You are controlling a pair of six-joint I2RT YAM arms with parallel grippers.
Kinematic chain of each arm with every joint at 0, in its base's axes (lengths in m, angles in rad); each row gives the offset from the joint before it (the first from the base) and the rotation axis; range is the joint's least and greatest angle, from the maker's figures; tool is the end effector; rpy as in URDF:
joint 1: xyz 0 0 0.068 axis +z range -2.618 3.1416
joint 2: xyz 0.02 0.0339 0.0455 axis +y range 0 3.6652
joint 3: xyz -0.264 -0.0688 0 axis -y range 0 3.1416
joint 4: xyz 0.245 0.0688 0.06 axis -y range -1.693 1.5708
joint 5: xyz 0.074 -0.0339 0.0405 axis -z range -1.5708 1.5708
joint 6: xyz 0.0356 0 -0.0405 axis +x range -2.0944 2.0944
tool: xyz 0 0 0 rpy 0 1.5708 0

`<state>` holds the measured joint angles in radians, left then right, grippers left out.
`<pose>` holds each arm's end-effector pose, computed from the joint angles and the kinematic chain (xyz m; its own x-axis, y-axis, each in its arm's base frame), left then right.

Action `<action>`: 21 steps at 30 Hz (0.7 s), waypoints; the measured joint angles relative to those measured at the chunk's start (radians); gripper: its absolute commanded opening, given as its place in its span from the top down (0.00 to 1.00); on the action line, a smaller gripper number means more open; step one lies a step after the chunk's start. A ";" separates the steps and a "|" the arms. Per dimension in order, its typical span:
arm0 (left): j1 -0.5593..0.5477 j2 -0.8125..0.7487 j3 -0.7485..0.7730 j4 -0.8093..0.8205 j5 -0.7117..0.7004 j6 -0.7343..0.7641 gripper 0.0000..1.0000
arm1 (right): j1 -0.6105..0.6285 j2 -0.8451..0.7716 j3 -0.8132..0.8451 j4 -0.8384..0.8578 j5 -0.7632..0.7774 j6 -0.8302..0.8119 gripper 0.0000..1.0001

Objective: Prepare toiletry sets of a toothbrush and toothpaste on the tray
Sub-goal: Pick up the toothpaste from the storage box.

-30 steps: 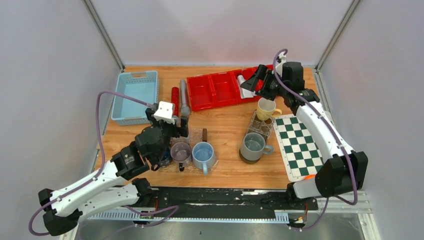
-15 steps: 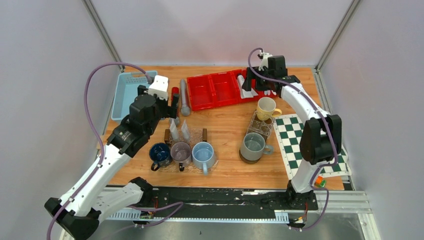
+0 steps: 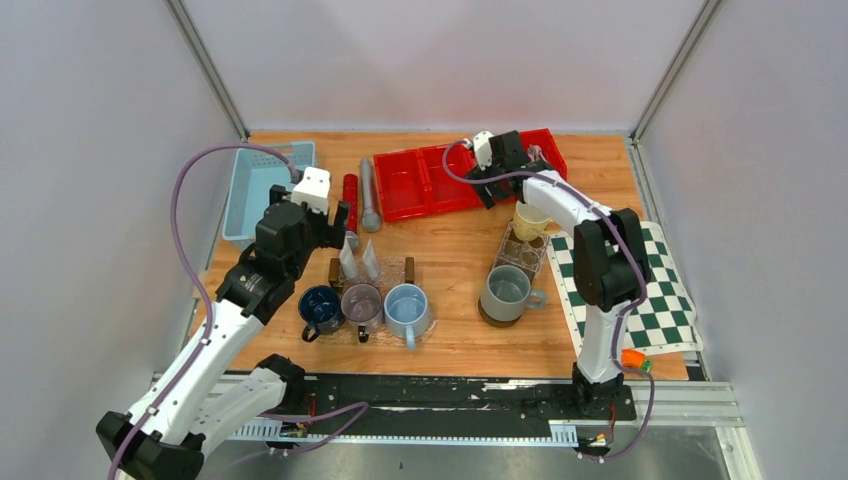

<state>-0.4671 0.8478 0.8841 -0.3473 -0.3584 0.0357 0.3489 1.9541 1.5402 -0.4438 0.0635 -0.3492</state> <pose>0.1754 -0.0745 0.3475 -0.2687 0.1729 -0.9476 0.1332 0.9810 0.1413 0.4132 0.1479 0.2319 -0.5645 -0.5687 -0.5983 -0.5271 0.8061 -0.2689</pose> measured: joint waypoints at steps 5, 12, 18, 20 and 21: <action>0.009 -0.023 -0.017 0.021 0.008 0.002 0.04 | 0.044 0.055 0.006 0.015 0.093 -0.090 0.39; 0.010 -0.046 -0.023 0.052 0.013 0.009 0.04 | 0.070 0.116 0.026 0.056 0.213 -0.170 0.57; 0.010 -0.053 -0.029 0.053 0.018 0.013 0.04 | 0.081 0.121 0.026 0.076 0.262 -0.204 0.81; 0.010 -0.056 -0.029 0.053 0.018 0.015 0.04 | 0.083 0.121 0.026 0.089 0.269 -0.208 0.88; 0.010 -0.057 -0.029 0.053 0.018 0.016 0.04 | 0.083 0.121 0.026 0.095 0.272 -0.210 0.92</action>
<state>-0.4572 0.7906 0.8551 -0.2939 -0.3405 0.0513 0.4316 2.0747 1.5665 -0.3489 0.3351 -0.5591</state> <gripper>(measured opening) 0.963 0.179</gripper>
